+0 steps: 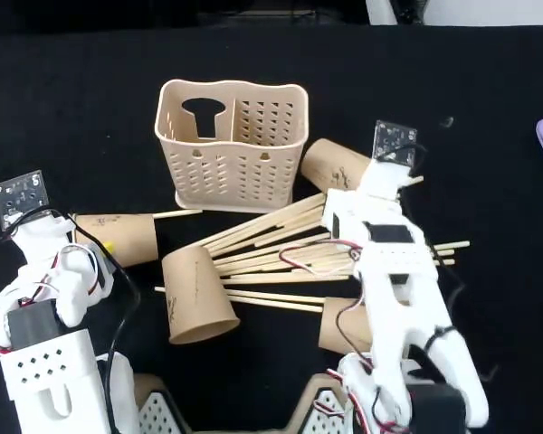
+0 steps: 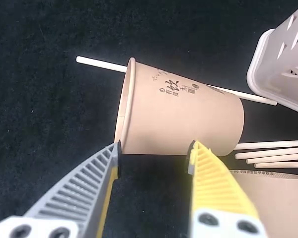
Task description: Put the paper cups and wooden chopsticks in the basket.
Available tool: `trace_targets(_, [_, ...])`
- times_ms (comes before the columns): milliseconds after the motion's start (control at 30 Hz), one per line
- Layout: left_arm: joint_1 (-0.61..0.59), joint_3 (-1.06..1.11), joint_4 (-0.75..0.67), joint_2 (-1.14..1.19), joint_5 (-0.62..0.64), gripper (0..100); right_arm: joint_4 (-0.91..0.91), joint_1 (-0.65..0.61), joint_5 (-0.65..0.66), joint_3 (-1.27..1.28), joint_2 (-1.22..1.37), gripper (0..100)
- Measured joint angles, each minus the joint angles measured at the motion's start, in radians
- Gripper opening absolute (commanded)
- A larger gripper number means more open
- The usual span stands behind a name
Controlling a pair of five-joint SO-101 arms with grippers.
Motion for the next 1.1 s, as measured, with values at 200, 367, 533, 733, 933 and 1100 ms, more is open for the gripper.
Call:
trace_targets(200, [0.0, 0.0, 0.0, 0.0, 0.0, 24, 0.0, 0.0, 0.0, -0.021, 0.037, 6.2])
trace_targets(367, [0.0, 0.0, 0.0, 0.0, 0.0, 24, 0.0, 0.035, 0.0, -0.021, 0.037, 1.0])
trace_targets(533, [0.0, 0.0, 0.0, 0.0, 0.0, 24, 0.006, 0.143, 0.0, -0.021, 0.009, 1.1])
trace_targets(733, [0.0, 0.0, 0.0, 0.0, 0.0, 24, 0.18, 0.183, 0.124, -0.029, -0.229, 1.1])
trace_targets(933, [0.0, 0.0, 0.0, 0.0, 0.0, 24, 0.462, 0.186, 0.318, -0.302, -0.474, 1.1])
trace_targets(1100, [0.0, 0.0, 0.0, 0.0, 0.0, 24, 0.741, 0.077, 0.359, -0.721, -0.433, 1.1])
